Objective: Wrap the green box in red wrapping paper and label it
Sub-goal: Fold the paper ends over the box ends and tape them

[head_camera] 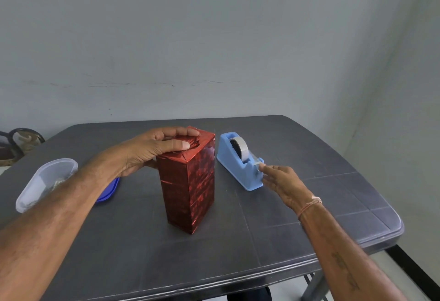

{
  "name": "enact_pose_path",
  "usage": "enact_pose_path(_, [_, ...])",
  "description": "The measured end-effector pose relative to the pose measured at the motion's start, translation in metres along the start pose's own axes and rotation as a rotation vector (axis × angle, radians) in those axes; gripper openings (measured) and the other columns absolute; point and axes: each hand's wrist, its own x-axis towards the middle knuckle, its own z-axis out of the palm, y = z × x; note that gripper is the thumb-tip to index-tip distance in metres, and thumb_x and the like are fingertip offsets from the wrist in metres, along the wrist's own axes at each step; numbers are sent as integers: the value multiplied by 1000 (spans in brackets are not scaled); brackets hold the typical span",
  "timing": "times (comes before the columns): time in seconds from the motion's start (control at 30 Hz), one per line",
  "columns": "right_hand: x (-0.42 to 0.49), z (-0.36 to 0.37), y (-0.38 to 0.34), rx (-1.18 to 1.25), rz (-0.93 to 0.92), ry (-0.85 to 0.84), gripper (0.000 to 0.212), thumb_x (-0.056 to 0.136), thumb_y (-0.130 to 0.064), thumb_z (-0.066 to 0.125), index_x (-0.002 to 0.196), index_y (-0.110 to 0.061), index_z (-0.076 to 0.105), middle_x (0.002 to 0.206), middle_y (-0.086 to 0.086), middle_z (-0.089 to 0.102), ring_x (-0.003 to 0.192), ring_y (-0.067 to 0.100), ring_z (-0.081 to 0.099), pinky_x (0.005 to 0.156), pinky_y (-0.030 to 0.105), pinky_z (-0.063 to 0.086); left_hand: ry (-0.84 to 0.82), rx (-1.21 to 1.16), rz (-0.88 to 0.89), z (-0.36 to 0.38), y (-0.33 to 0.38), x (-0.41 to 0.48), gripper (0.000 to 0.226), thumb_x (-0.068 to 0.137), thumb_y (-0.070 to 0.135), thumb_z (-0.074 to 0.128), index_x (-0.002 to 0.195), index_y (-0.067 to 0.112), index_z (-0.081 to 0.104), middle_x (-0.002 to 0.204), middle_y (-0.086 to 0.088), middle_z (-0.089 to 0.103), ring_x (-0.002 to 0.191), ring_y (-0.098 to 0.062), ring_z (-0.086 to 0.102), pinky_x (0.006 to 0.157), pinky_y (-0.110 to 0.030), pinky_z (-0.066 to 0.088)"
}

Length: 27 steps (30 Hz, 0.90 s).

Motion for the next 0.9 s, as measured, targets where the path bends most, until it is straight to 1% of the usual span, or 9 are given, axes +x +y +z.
enact_pose_path(0.07, [-4, 3, 0, -39, -24, 26, 36, 96, -28, 72, 107, 6, 70, 100, 12, 72, 88, 15, 64, 81, 35, 60, 0, 5, 2, -1, 0, -1, 45, 79, 39, 82, 122, 47, 71, 130, 34, 62, 115, -17, 64, 104, -49, 48])
enact_pose_path(0.1, [-3, 4, 1, -54, -34, 45, 35, 96, -29, 71, 106, 4, 71, 93, 6, 69, 82, 13, 59, 72, 30, 55, -3, 5, 1, -1, 0, -1, 46, 77, 40, 83, 121, 47, 71, 130, 34, 62, 115, -17, 64, 103, -46, 49])
enact_pose_path(0.17, [0, 5, 4, -64, -39, 69, 31, 96, -30, 71, 102, 0, 72, 86, 6, 64, 76, 13, 54, 66, 28, 48, -5, 2, 0, -1, -1, -1, 45, 76, 41, 80, 120, 48, 71, 128, 33, 64, 113, -16, 64, 101, -45, 49])
enact_pose_path(0.23, [0, 7, 4, -34, -29, 63, 24, 95, -28, 72, 92, -4, 72, 80, 7, 64, 71, 13, 55, 64, 25, 50, -3, -2, 0, 0, 0, -1, 44, 79, 38, 82, 121, 46, 72, 128, 34, 63, 113, -16, 65, 103, -48, 50])
enact_pose_path(0.33, [2, 4, 4, 39, -5, 37, 19, 95, -21, 73, 84, -5, 73, 73, 5, 68, 65, 10, 60, 64, 21, 56, 4, -12, 2, 1, 1, -1, 40, 81, 38, 73, 121, 45, 72, 129, 34, 63, 112, -16, 65, 99, -44, 50])
enact_pose_path(0.53, [1, 0, 3, 188, 41, -36, 11, 94, -10, 72, 93, 0, 73, 75, 8, 70, 67, 13, 63, 63, 21, 60, 8, -17, 4, 2, 1, -1, 42, 80, 37, 73, 121, 43, 72, 128, 33, 64, 112, -17, 65, 99, -45, 49])
enact_pose_path(0.67, [1, -2, 6, 278, 61, -63, 11, 92, -7, 73, 96, 2, 73, 77, 9, 73, 68, 14, 65, 68, 23, 61, 0, -16, 8, 2, 1, -1, 42, 80, 37, 74, 122, 43, 72, 131, 34, 62, 112, -17, 65, 95, -43, 49])
enact_pose_path(0.73, [1, 0, 8, 295, 63, -60, 13, 90, -9, 75, 96, 2, 74, 80, 10, 73, 68, 14, 67, 70, 24, 61, -5, -2, 5, 1, 1, -1, 44, 79, 37, 82, 121, 45, 72, 130, 35, 62, 116, -19, 64, 99, -45, 49])
enact_pose_path(0.9, [2, 4, 18, 327, 42, -50, 23, 91, -17, 76, 101, 5, 74, 82, 11, 73, 72, 16, 67, 71, 25, 61, 0, 24, 3, 0, 2, -2, 46, 77, 42, 79, 122, 48, 71, 126, 33, 65, 123, -23, 63, 109, -54, 45])
